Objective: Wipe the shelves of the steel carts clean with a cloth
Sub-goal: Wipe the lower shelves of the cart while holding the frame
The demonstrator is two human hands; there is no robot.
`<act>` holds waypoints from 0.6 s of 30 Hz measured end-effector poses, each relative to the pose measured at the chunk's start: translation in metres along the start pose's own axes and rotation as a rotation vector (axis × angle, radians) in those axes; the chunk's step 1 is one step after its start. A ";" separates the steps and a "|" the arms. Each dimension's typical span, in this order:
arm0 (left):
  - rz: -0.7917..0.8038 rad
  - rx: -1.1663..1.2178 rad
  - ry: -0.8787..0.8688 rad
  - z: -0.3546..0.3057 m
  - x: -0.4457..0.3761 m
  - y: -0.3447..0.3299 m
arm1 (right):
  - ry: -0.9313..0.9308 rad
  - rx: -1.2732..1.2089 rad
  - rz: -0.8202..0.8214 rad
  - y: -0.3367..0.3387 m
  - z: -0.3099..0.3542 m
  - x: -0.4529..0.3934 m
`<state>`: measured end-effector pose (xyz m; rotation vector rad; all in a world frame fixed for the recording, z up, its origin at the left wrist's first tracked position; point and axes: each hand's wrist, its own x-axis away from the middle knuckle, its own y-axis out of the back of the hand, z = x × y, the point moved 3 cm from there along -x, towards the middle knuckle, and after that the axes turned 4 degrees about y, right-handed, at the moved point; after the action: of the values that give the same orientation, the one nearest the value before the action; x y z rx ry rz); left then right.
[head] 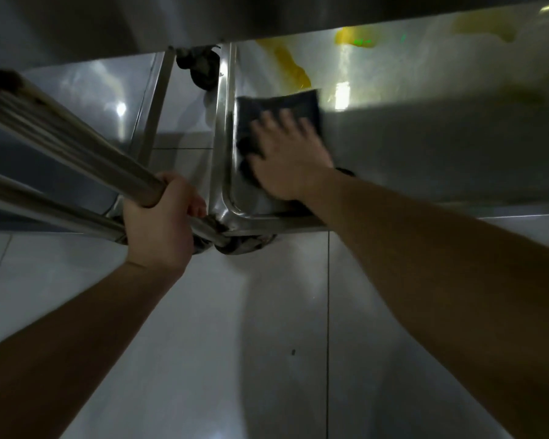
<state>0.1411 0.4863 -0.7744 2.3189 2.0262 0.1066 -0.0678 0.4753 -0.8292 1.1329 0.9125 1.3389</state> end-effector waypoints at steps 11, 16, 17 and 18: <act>0.006 0.009 0.008 0.003 0.000 0.001 | -0.254 0.044 -0.147 0.031 -0.129 0.067; -0.023 0.057 0.012 0.000 0.002 -0.002 | -0.751 -0.093 -0.154 0.049 -0.189 0.087; -0.022 0.064 0.012 -0.001 0.003 -0.003 | -0.798 -0.112 -0.162 0.047 -0.180 0.077; -0.024 0.069 0.011 -0.002 0.003 -0.003 | -0.819 -0.119 -0.172 0.044 -0.168 0.063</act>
<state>0.1380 0.4895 -0.7726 2.3382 2.0946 0.0491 -0.2372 0.5486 -0.8205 1.3155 0.3090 0.6657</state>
